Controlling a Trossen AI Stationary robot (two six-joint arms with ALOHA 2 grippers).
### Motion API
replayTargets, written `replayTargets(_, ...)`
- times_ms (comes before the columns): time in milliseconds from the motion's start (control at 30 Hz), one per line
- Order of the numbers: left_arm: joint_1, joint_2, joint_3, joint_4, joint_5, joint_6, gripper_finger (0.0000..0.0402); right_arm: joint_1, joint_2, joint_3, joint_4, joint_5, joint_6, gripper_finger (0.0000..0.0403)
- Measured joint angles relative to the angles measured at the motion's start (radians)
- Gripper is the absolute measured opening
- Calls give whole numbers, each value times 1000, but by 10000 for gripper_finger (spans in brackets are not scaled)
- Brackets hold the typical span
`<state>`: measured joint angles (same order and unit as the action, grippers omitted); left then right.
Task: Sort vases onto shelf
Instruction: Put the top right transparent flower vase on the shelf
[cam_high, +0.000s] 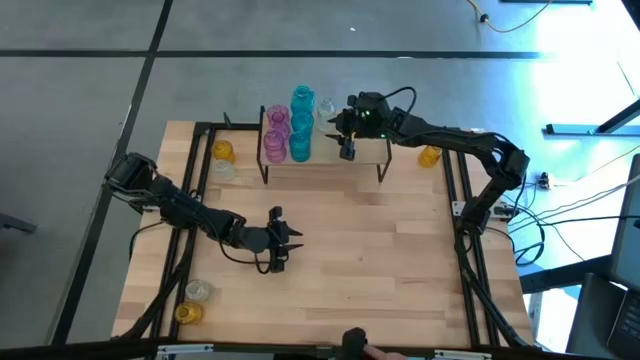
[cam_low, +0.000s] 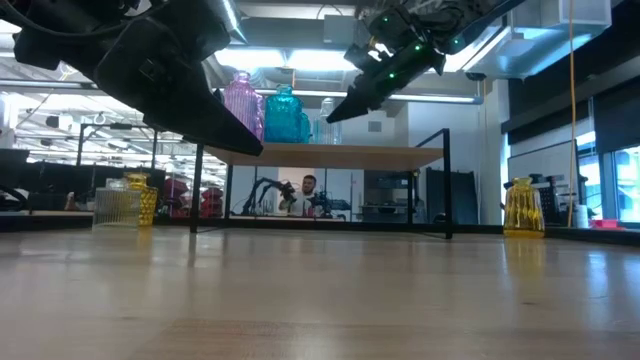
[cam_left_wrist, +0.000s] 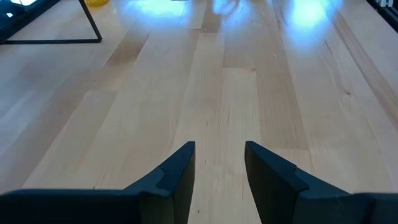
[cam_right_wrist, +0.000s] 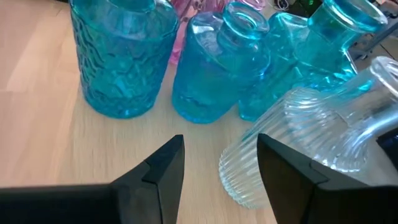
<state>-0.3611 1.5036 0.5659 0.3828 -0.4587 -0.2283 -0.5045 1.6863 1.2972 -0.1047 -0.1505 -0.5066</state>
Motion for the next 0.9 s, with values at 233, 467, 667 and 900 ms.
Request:
replayTargets(233, 0, 0, 0, 0, 0, 0, 133, 0, 0, 0, 0, 19, -14, 184)
replayTargets(467, 0, 0, 0, 0, 0, 0, 133, 0, 13, 0, 47, 47, -24, 184)
replayTargets(667, 0, 0, 0, 0, 4, 0, 133, 0, 40, 0, 58, 54, -26, 184)
replayTargets(900, 0, 0, 0, 0, 6, 2, 133, 22, -5, 0, -4, 67, -25, 184)
